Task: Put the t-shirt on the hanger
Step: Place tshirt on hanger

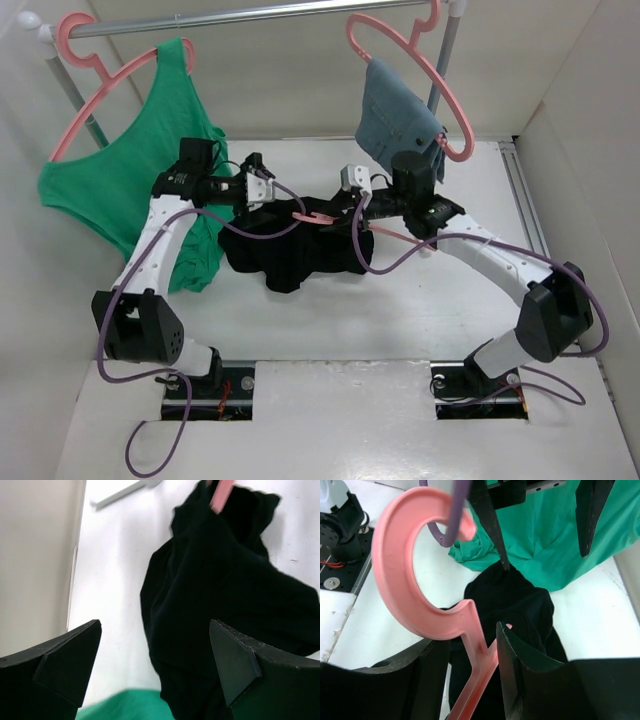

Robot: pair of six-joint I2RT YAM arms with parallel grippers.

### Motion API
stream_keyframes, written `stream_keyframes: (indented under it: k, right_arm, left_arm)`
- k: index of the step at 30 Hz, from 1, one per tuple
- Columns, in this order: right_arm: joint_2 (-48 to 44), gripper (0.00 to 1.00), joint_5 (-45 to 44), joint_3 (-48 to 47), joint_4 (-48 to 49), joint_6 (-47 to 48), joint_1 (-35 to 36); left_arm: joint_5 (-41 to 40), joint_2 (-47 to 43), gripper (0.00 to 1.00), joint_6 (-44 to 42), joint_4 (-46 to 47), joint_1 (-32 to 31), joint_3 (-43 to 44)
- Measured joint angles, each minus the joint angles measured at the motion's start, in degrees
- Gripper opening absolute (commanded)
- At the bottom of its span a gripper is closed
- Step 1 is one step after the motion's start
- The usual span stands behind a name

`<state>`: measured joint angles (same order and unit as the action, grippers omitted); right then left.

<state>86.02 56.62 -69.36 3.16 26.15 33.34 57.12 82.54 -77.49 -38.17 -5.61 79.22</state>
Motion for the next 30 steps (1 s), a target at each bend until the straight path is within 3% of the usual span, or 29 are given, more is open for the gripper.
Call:
stream_keyframes:
  k: [6,12,13,14,17,18,20,24,25,26,30]
  right_arm:
    - [1.70,0.00,1.01,-0.04,-0.22,-0.02,-0.02]
    - [2.36,0.00,1.29,-0.61,-1.16,-0.31,-0.46]
    - [2.43,0.00,1.31,-0.66,-1.27,-0.31,-0.70]
    - [2.43,0.00,1.42,-0.66,-1.51,-0.33,-0.83]
    - [2.43,0.00,1.90,-0.66,-2.36,-0.50,-1.27]
    - [2.43,0.00,1.97,-0.66,-2.67,-0.52,-1.42]
    - [2.43,0.00,2.03,-0.68,-2.73,-0.59,-1.73]
    - [2.78,0.00,2.32,-1.42,-2.71,-0.68,-2.56]
    - [2.91,0.00,2.54,-1.49,-2.73,-0.72,-2.58]
    - [3.06,0.00,2.82,-1.55,-2.73,-0.79,-2.60]
    - [3.63,0.00,3.91,-1.84,-2.71,-0.90,-2.58]
  left_arm:
    - [3.52,5.60,0.88,-10.67,-3.37,-3.63,0.00]
    - [3.98,11.98,0.88,-13.51,-2.21,-6.14,0.00]
    - [3.91,12.26,0.85,-13.62,-1.60,-6.32,0.00]
    - [3.96,12.55,0.60,-13.75,-1.05,-6.58,-0.02]
    - [4.81,13.14,0.11,-12.63,0.15,-7.21,0.07]
    - [5.14,13.46,0.03,-12.07,0.31,-7.37,0.31]
    - [5.25,14.23,0.00,-11.54,0.31,-7.52,1.03]
    - [5.49,14.91,0.00,-13.14,-1.22,-7.63,1.46]
    - [5.46,14.97,0.13,-13.55,-1.60,-7.65,1.46]
    - [5.44,14.99,0.58,-14.10,-1.86,-7.65,1.46]
    - [6.14,15.12,0.71,-15.10,-2.32,-7.67,1.46]
